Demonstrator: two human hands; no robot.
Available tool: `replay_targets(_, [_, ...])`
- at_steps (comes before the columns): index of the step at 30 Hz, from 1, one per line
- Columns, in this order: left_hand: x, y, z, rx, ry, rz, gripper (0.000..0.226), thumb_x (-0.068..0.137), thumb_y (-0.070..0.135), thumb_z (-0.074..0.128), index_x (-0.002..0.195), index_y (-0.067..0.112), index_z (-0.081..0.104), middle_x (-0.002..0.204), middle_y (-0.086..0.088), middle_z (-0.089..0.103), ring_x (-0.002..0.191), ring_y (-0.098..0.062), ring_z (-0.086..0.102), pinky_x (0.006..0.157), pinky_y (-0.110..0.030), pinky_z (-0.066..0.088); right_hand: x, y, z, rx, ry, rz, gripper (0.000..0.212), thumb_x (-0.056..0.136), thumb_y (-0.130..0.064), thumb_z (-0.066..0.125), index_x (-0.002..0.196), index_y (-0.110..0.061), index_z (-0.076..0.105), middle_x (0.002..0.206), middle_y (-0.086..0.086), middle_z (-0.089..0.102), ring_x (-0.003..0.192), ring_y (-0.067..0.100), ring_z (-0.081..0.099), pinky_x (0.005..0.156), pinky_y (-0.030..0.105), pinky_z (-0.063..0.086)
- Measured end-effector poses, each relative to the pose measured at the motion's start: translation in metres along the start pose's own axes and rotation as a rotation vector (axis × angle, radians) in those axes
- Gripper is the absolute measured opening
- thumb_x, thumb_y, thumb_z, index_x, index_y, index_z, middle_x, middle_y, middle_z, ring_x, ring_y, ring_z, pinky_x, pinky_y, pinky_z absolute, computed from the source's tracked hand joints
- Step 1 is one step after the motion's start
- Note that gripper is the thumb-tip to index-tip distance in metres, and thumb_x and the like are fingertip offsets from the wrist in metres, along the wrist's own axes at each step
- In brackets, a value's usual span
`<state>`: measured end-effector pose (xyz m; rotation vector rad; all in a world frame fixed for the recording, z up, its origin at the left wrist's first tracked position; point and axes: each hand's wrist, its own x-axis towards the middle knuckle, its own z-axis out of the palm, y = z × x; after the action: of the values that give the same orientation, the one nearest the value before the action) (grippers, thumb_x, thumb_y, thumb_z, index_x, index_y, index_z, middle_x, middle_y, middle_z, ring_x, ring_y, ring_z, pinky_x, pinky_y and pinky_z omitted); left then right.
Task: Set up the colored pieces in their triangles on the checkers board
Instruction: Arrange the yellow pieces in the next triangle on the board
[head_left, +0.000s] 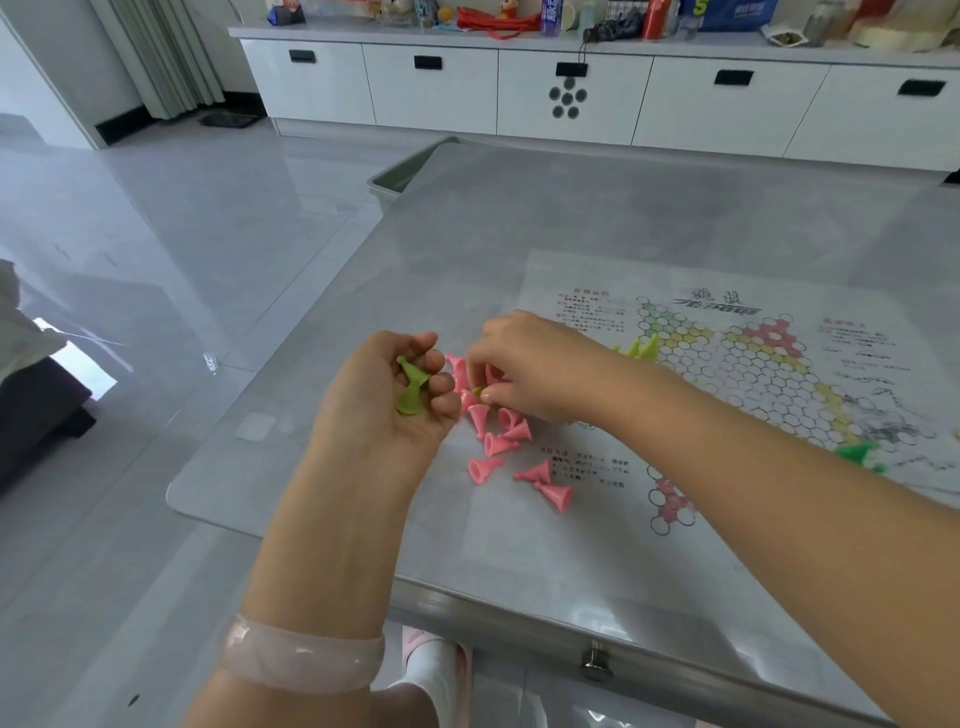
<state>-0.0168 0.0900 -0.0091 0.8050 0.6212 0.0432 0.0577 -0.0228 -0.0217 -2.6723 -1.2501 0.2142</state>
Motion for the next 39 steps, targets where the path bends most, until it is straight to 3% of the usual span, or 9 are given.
replay_targets(3, [0.001,0.0,-0.001,0.004,0.039,0.026,0.019,0.086,0.005,0.038,0.074,0.006,0.051,0.058,-0.003,0.043,0.041,-0.011,0.037,0.037,-0.013,0.03,0.0,0.002,-0.009,0.057,0.026,0.02,0.009,0.084,-0.021,0.059,0.091,-0.017,0.062,0.079,-0.011,0.042,0.082,0.01,0.043,0.07,0.023,0.037])
replay_targets(6, [0.001,0.0,-0.002,-0.154,0.095,-0.005,0.02,0.089,0.004,0.036,0.076,0.002,0.051,0.071,-0.01,0.046,0.058,-0.015,0.043,0.053,-0.02,0.039,-0.006,-0.003,-0.033,0.398,0.163,0.039,0.009,0.083,-0.019,0.062,0.09,-0.013,0.064,0.076,-0.011,0.054,0.068,0.001,0.049,0.062,0.008,0.037])
replay_targets(10, [-0.002,-0.003,-0.001,-0.314,0.015,-0.149,0.024,0.092,0.008,0.032,0.08,0.0,0.051,0.083,-0.015,0.052,0.074,-0.022,0.052,0.063,-0.029,0.045,-0.01,-0.023,-0.048,0.665,0.077,-0.079,0.007,0.081,-0.017,0.066,0.087,-0.016,0.062,0.076,-0.008,0.061,0.072,0.006,0.056,0.065,0.015,0.045])
replay_targets(13, [-0.003,-0.004,0.0,-0.353,-0.017,-0.189,0.027,0.093,0.009,0.033,0.078,-0.001,0.053,0.075,-0.013,0.054,0.067,-0.02,0.051,0.059,-0.025,0.043,-0.003,-0.019,-0.044,0.743,0.148,-0.024,0.008,0.082,-0.018,0.065,0.089,-0.015,0.062,0.077,-0.005,0.061,0.07,0.004,0.055,0.065,0.011,0.044])
replay_targets(16, [-0.002,-0.002,-0.001,-0.303,0.023,-0.15,0.026,0.091,0.007,0.034,0.072,0.002,0.05,0.069,-0.01,0.048,0.058,-0.015,0.044,0.053,-0.021,0.038,0.008,0.002,-0.035,0.432,0.262,0.154,0.014,0.085,-0.019,0.059,0.096,-0.014,0.065,0.081,-0.006,0.062,0.072,0.005,0.052,0.065,0.011,0.04])
replay_targets(19, [0.0,0.001,-0.002,-0.259,0.04,-0.103,0.026,0.091,0.008,0.033,0.072,0.003,0.05,0.069,-0.008,0.048,0.057,-0.015,0.044,0.054,-0.021,0.038,0.014,0.011,-0.016,0.074,0.135,0.19,0.023,0.086,-0.019,0.052,0.108,-0.019,0.062,0.106,0.002,0.062,0.098,0.016,0.051,0.08,0.025,0.041])
replay_targets(21, [-0.001,0.002,-0.002,-0.265,0.043,-0.095,0.027,0.091,0.009,0.032,0.073,0.003,0.051,0.07,-0.009,0.049,0.058,-0.017,0.045,0.054,-0.024,0.04,0.017,0.009,-0.004,-0.018,0.094,0.155,0.025,0.086,-0.018,0.052,0.109,-0.021,0.061,0.111,0.002,0.058,0.109,0.022,0.045,0.079,0.03,0.037])
replay_targets(28, [-0.002,0.004,-0.003,-0.28,0.046,-0.102,0.026,0.091,0.009,0.033,0.075,0.002,0.053,0.072,-0.01,0.05,0.061,-0.017,0.047,0.055,-0.025,0.041,0.026,0.004,0.007,-0.141,0.182,0.062,0.016,0.085,-0.014,0.051,0.094,-0.018,0.063,0.099,0.003,0.062,0.098,0.023,0.047,0.073,0.029,0.032])
replay_targets(39, [-0.008,-0.003,0.009,-0.163,-0.062,-0.12,0.026,0.089,0.01,0.037,0.072,0.002,0.056,0.064,-0.008,0.051,0.058,-0.015,0.046,0.056,-0.021,0.04,-0.031,-0.018,-0.048,0.78,0.521,0.192,0.006,0.087,-0.017,0.057,0.091,-0.021,0.055,0.072,-0.003,0.069,0.064,0.006,0.062,0.066,0.022,0.051])
